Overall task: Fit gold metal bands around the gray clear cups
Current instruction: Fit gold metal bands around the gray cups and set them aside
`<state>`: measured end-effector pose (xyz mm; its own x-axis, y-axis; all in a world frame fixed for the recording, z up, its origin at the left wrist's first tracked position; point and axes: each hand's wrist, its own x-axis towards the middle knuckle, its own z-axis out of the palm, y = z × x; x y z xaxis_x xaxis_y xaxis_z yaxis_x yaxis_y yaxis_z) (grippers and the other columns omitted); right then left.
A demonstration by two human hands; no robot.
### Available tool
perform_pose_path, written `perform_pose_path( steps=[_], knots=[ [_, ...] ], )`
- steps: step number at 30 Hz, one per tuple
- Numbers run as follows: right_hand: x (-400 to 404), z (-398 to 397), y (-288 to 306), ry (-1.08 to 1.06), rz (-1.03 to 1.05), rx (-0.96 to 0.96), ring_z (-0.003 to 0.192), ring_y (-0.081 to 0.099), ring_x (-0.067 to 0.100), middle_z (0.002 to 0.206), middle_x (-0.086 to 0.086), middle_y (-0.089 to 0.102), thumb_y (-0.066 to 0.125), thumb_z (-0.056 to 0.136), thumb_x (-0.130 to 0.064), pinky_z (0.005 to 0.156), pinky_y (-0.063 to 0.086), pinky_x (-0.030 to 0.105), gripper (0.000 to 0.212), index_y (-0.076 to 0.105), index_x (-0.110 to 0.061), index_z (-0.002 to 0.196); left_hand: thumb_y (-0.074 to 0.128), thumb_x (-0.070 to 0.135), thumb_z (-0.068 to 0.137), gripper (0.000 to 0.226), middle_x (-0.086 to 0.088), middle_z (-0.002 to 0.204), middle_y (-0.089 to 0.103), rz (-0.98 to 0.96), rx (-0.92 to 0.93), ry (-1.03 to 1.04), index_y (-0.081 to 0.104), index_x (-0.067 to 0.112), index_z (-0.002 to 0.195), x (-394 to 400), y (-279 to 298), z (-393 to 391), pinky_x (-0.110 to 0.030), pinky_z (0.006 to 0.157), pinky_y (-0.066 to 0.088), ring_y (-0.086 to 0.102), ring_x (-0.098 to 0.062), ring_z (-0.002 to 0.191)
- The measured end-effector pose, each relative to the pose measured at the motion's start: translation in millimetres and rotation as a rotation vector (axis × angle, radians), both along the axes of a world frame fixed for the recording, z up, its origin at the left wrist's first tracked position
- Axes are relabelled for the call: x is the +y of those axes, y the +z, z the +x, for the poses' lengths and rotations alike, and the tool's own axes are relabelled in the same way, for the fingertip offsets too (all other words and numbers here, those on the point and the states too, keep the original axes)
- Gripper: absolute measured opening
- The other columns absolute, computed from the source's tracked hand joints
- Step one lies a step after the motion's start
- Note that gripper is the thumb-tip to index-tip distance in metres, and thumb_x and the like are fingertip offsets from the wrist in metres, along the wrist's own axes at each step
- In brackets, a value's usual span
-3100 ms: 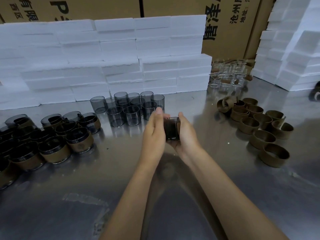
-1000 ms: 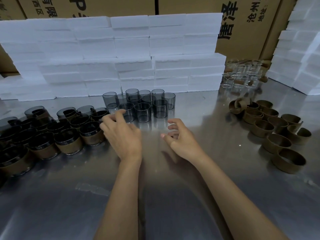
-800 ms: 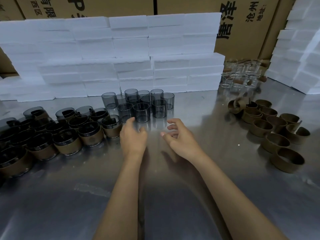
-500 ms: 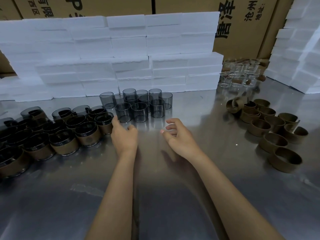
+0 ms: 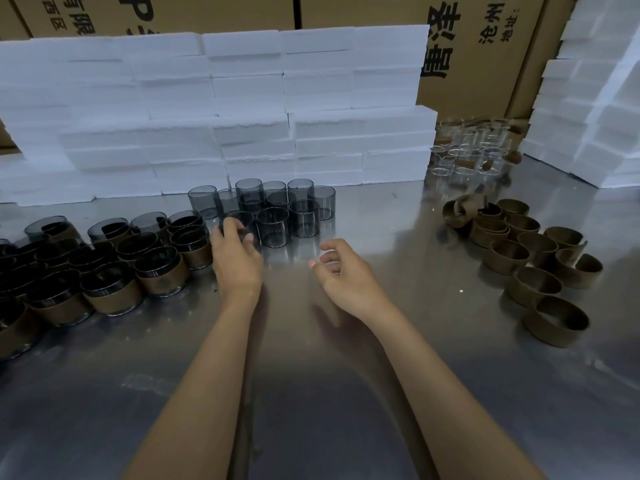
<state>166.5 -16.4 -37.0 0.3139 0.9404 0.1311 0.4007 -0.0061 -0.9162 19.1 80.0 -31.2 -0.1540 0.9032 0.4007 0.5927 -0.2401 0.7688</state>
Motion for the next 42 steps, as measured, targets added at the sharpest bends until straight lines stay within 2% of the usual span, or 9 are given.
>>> perform_pose_path(
  steps=[6, 9, 12, 19, 25, 29, 32, 35, 42],
  knots=[
    [-3, 0, 13, -0.054, 0.008, 0.107, 0.091, 0.063, 0.009, 0.103, -0.012, 0.061, 0.060, 0.099, -0.042, 0.081, 0.050, 0.028, 0.030, 0.056, -0.023, 0.123, 0.074, 0.017, 0.091, 0.025, -0.010, 0.123, 0.055, 0.252, -0.314, -0.131, 0.059, 0.018, 0.112, -23, 28, 1, -0.010, 0.088, 0.042, 0.056, -0.010, 0.103],
    [-10, 2, 27, -0.092, 0.082, 0.324, 0.099, 0.070, 0.011, 0.111, -0.012, 0.066, 0.061, 0.094, -0.058, 0.081, 0.056, 0.030, 0.046, 0.058, -0.025, 0.125, 0.085, 0.024, 0.082, 0.049, -0.001, 0.104, 0.066, 0.099, -0.666, -0.323, 0.050, 0.028, 0.116, -39, 56, 6, -0.012, 0.077, 0.051, 0.067, 0.004, 0.086],
    [-16, 2, 38, -0.030, 0.115, 0.539, 0.097, 0.074, 0.009, 0.119, -0.008, 0.071, 0.063, 0.074, -0.079, 0.079, 0.059, 0.031, 0.073, 0.058, -0.031, 0.129, 0.090, 0.026, 0.070, 0.057, -0.003, 0.096, 0.075, -0.183, -0.854, -0.561, 0.056, 0.020, 0.116, -55, 59, 17, -0.030, 0.086, 0.057, 0.074, -0.017, 0.095],
    [-18, 11, 41, 0.112, 0.096, 0.606, 0.100, 0.075, 0.025, 0.105, 0.008, 0.078, 0.063, 0.076, -0.077, 0.082, 0.062, 0.041, 0.059, 0.080, -0.027, 0.102, 0.081, 0.028, 0.071, 0.055, -0.012, 0.100, 0.078, -0.347, -0.848, -0.770, 0.067, 0.000, 0.116, -71, 32, 26, -0.026, 0.078, 0.059, 0.074, -0.021, 0.087],
    [-12, 17, 42, -0.038, 0.056, 0.694, 0.074, 0.077, 0.031, 0.087, 0.014, 0.079, 0.034, 0.107, -0.054, 0.059, 0.061, 0.035, 0.057, 0.073, -0.012, 0.107, 0.079, 0.035, 0.070, 0.046, 0.002, 0.095, 0.080, -0.324, -0.678, -0.780, 0.074, 0.014, 0.110, -70, 30, 26, -0.011, 0.071, 0.051, 0.072, 0.000, 0.081],
    [-11, 22, 38, -0.132, 0.106, 0.734, 0.077, 0.077, 0.034, 0.089, 0.015, 0.078, 0.036, 0.110, -0.039, 0.064, 0.062, 0.039, 0.046, 0.071, -0.009, 0.105, 0.080, 0.042, 0.075, 0.037, 0.007, 0.107, 0.075, -0.270, -0.571, -0.648, 0.076, 0.026, 0.109, -67, 27, 31, -0.007, 0.068, 0.044, 0.062, 0.009, 0.080],
    [-8, 18, 31, -0.191, 0.211, 0.687, 0.090, 0.076, 0.031, 0.092, 0.005, 0.079, 0.041, 0.110, -0.032, 0.076, 0.063, 0.046, 0.038, 0.073, -0.016, 0.097, 0.079, 0.019, 0.087, 0.013, 0.006, 0.085, 0.072, -0.198, -0.683, -0.554, 0.074, 0.020, 0.099, -65, 26, 32, -0.014, 0.062, 0.048, 0.063, 0.003, 0.069],
    [-9, 15, 31, -0.239, 0.274, 0.603, 0.084, 0.076, 0.017, 0.084, -0.012, 0.078, 0.047, 0.109, -0.030, 0.071, 0.063, 0.037, 0.032, 0.074, -0.019, 0.095, 0.078, 0.014, 0.089, 0.003, 0.006, 0.074, 0.075, -0.188, -0.727, -0.527, 0.076, 0.017, 0.088, -68, 27, 34, -0.021, 0.059, 0.053, 0.068, -0.007, 0.067],
    [-14, 13, 36, -0.283, 0.307, 0.299, 0.092, 0.072, 0.007, 0.095, -0.005, 0.077, 0.076, 0.088, -0.047, 0.082, 0.053, 0.022, 0.034, 0.072, -0.024, 0.112, 0.082, 0.050, 0.069, 0.055, -0.006, 0.103, 0.078, -0.359, -0.727, -0.587, 0.075, 0.011, 0.107, -79, 27, 45, -0.027, 0.079, 0.059, 0.071, -0.008, 0.092]
  ],
)
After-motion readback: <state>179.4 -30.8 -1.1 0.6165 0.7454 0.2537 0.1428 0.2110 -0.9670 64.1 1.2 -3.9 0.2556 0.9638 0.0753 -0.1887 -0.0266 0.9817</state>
